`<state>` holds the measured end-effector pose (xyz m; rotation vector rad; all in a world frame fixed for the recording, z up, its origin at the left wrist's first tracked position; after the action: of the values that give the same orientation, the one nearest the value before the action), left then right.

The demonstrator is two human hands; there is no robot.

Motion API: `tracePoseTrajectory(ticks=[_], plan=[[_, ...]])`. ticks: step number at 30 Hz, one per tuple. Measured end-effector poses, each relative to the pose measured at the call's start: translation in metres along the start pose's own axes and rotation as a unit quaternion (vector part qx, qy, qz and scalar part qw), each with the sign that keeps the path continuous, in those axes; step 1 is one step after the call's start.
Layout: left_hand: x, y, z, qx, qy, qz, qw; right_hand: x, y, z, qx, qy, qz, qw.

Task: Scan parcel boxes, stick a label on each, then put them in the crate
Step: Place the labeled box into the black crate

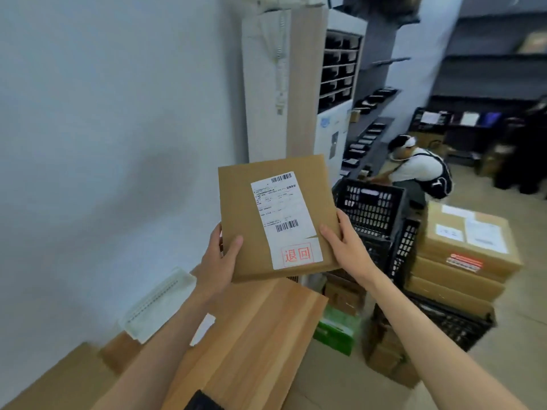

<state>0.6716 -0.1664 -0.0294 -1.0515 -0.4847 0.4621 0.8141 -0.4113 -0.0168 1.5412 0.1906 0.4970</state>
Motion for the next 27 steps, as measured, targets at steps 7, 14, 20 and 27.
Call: tracePoseTrajectory(ticks=[7,14,20,27], plan=[[0.041,-0.066,-0.1,-0.008,0.142,-0.09,0.986,-0.031,0.013,0.097,-0.003,-0.155,0.003,0.988],[0.091,-0.092,-0.181,-0.001,0.214,-0.112,0.97,-0.017,0.01,0.157,-0.014,-0.236,-0.003,0.972],[0.146,-0.1,-0.242,0.0,0.22,-0.106,0.97,0.047,-0.018,0.199,-0.001,-0.249,-0.016,0.968],[0.23,-0.104,-0.319,0.03,0.246,-0.079,0.966,0.151,-0.068,0.255,0.006,-0.234,-0.04,0.971]])
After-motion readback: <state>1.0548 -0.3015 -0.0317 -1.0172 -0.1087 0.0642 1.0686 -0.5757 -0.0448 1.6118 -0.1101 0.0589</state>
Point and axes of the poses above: each hand's wrist, its own x-axis towards the middle knuckle, its own z-axis out of the back of the hand, y = z × x, the point moved 5 cm from there along x, towards the middle knuckle, and after that the axes turned 15 degrees about x, right-handed, at the moved point
